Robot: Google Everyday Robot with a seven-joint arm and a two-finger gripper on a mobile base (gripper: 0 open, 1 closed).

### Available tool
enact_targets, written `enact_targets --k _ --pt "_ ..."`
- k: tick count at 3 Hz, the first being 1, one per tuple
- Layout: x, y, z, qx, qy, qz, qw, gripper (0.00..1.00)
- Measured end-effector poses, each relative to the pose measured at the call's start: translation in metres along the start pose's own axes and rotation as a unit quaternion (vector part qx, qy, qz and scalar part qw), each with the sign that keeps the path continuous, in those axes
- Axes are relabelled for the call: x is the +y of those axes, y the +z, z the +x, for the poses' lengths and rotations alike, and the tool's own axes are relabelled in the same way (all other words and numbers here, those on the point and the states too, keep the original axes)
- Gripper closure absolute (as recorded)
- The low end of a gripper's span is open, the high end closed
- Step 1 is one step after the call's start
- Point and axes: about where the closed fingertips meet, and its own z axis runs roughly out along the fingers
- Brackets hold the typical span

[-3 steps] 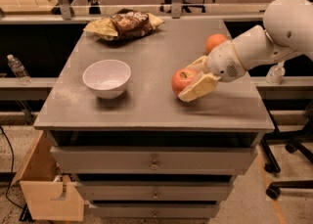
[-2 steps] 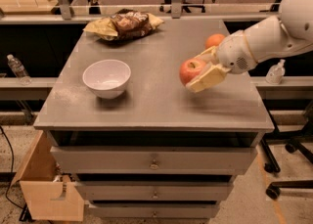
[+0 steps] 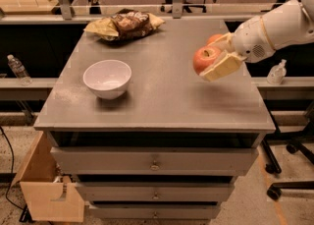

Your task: Move apple near brown chip bag

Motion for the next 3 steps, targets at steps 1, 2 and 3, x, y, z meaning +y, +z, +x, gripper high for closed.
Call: enact_targets --k 1,2,3 --pt "-0.002 0.007 -0.002 -0.006 0.003 0.003 1.0 1.0" --pt "-0.022 0.028 -0.019 -0.041 -0.003 0.022 0.9989 1.0" --pt "-0.067 0.055 -0.051 -0.071 -0.011 0.056 0.9959 1.0"
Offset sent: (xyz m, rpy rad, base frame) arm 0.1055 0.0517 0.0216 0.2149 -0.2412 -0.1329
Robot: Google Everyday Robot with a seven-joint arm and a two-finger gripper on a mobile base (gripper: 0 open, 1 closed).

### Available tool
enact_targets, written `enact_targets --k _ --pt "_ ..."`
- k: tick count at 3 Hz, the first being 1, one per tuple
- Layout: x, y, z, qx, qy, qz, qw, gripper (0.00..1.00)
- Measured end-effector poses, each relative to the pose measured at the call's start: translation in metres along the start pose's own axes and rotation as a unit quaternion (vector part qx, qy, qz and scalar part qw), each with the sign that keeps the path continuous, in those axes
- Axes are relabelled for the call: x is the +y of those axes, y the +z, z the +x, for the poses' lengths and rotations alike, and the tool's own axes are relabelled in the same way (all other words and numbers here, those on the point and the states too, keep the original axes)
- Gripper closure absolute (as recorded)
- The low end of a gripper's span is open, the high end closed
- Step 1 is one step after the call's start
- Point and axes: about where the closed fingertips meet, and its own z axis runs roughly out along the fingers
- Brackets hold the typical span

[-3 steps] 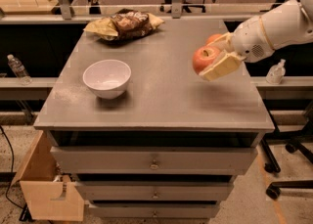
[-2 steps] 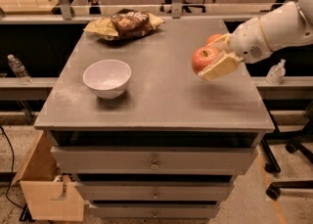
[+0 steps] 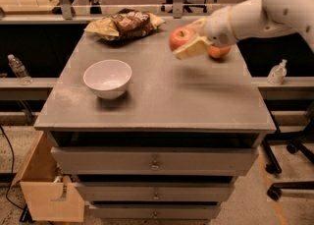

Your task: Move apple near brown chip bag

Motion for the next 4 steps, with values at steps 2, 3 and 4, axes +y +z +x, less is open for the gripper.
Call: enact_targets --k 2,3,4 --pt "-0.05 0.073 -0.051 -0.009 0.027 0.036 0.9989 1.0" --pt "-0.064 0.104 -0.057 -0.005 0.074 0.054 0.9957 1.0" --pt "-0.08 0.127 -0.062 -0.006 0.107 0.068 0.992 1.0"
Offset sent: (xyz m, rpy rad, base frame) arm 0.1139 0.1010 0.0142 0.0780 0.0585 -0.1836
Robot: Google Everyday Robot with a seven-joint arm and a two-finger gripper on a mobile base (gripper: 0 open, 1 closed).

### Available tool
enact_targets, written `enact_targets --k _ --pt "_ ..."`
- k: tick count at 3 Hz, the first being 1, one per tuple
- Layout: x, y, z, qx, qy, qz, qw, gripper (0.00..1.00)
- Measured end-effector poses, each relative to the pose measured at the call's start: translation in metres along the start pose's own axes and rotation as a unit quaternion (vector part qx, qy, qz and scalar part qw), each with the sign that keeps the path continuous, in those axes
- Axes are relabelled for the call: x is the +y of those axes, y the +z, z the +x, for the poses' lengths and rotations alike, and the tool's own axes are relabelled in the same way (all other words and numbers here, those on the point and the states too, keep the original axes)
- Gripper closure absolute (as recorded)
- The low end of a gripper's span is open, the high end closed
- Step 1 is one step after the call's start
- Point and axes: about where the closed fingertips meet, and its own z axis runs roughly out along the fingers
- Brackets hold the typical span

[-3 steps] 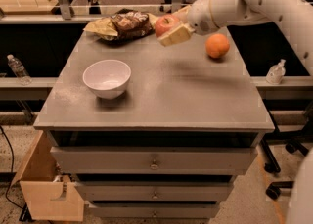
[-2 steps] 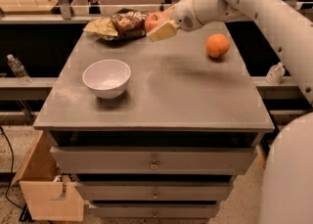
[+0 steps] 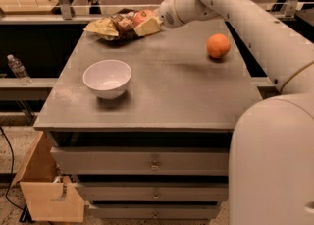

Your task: Move apple near brown chip bag

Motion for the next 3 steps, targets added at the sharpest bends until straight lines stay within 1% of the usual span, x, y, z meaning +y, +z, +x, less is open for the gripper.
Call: enact_targets --k 1,2,3 --pt "-0.013 0.023 0.002 0.009 0.023 0.013 0.9996 1.0" --pt "-0.024 0.043 0.007 0.023 0.037 0.019 0.9989 1.0" --pt "-0.032 0.056 0.014 0.032 0.046 0.024 0.9981 1.0"
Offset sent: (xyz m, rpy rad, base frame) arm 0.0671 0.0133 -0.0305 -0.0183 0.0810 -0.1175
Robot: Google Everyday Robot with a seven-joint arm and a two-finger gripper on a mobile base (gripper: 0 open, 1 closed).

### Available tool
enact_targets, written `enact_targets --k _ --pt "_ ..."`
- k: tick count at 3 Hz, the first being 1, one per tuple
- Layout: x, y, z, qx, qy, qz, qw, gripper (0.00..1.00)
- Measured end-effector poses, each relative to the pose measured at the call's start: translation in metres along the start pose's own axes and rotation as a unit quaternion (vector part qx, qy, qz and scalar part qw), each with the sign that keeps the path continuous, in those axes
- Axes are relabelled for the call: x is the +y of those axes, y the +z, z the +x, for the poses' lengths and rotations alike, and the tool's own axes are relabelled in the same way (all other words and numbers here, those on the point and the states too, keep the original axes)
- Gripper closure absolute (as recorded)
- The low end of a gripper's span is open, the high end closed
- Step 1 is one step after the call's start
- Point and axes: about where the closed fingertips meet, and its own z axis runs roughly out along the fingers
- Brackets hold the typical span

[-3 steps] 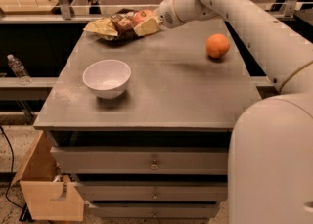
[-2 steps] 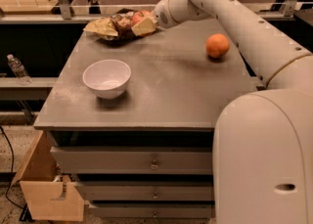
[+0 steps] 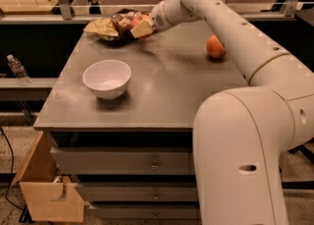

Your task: Move apple near brown chip bag

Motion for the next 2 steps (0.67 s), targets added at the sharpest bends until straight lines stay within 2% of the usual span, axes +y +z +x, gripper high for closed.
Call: enact_targets --k 2 --pt "-0.0085 0.0152 0.0193 0.018 0.022 0.007 0.9996 1.0"
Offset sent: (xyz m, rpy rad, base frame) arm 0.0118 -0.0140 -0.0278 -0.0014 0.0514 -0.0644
